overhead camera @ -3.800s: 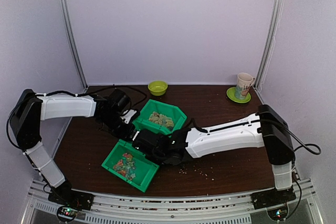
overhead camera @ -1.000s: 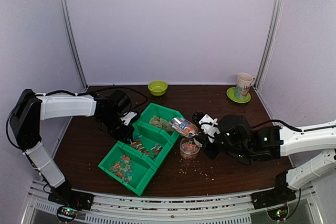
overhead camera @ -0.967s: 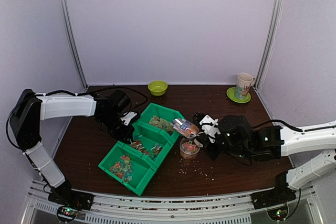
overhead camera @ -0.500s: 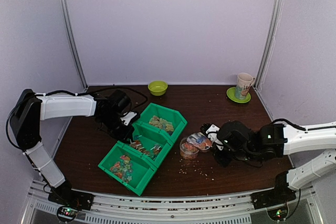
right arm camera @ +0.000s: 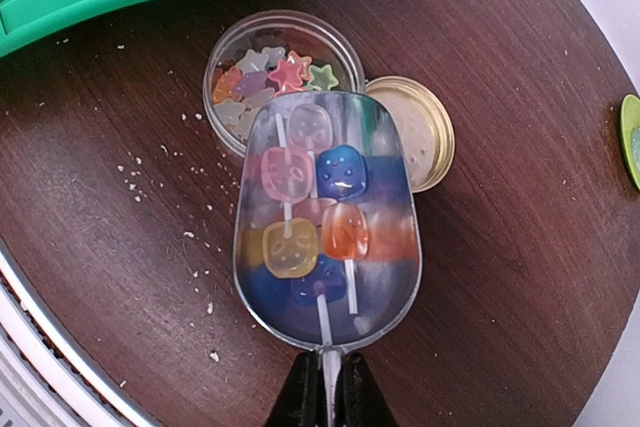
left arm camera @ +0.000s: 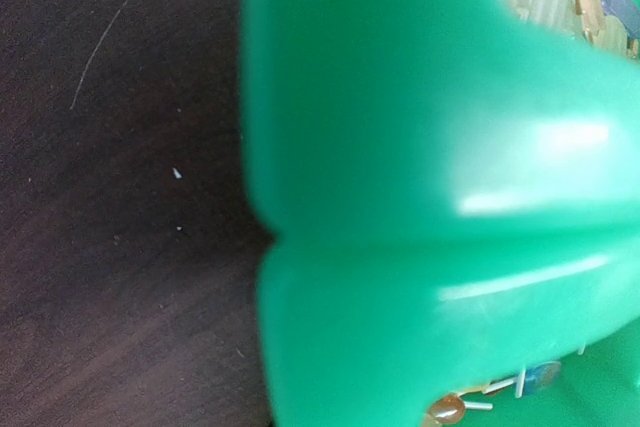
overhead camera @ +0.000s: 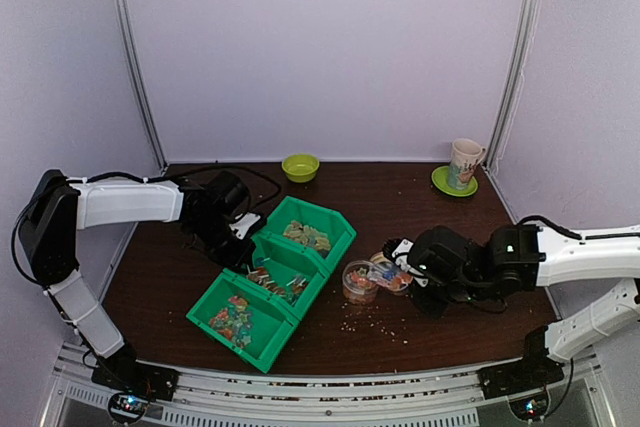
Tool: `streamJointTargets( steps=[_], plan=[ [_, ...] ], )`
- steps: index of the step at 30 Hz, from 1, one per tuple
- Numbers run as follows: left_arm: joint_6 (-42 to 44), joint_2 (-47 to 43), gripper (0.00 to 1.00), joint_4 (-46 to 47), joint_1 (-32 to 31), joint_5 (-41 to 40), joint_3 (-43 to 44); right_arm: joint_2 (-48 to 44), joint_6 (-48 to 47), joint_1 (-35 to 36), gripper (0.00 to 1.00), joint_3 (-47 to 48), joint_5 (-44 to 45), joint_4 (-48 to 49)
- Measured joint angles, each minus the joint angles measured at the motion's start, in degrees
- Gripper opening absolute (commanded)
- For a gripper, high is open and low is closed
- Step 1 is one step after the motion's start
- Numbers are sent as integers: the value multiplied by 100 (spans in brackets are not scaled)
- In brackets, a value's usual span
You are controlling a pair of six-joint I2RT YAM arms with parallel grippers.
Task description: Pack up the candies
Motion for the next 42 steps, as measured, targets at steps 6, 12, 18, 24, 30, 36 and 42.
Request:
streamJointTargets(
  steps=[6,12,18,24,30,36,42],
  plan=[
    [0,0,0,-15,0,-7,0,107,-17,13,0,203,-79,-361],
    [0,0,0,-33,0,-9,0,337,-46,31,0,570,-109,-734],
    [0,0,0,-35,0,-9,0,544,-70,31,0,841,-162,-1047],
    [0,0,0,-35,0,-9,0,621,-155,31,0,1047,-177,-1290],
    [0,0,0,-35,0,-9,0,667,-199,31,0,1202,-173,-1547],
    [0,0,0,-35,0,-9,0,688,-269,31,0,1423,-70,-1803],
    [0,0,0,-35,0,-13,0,708,-376,35,0,1628,-4,-1838]
  ],
)
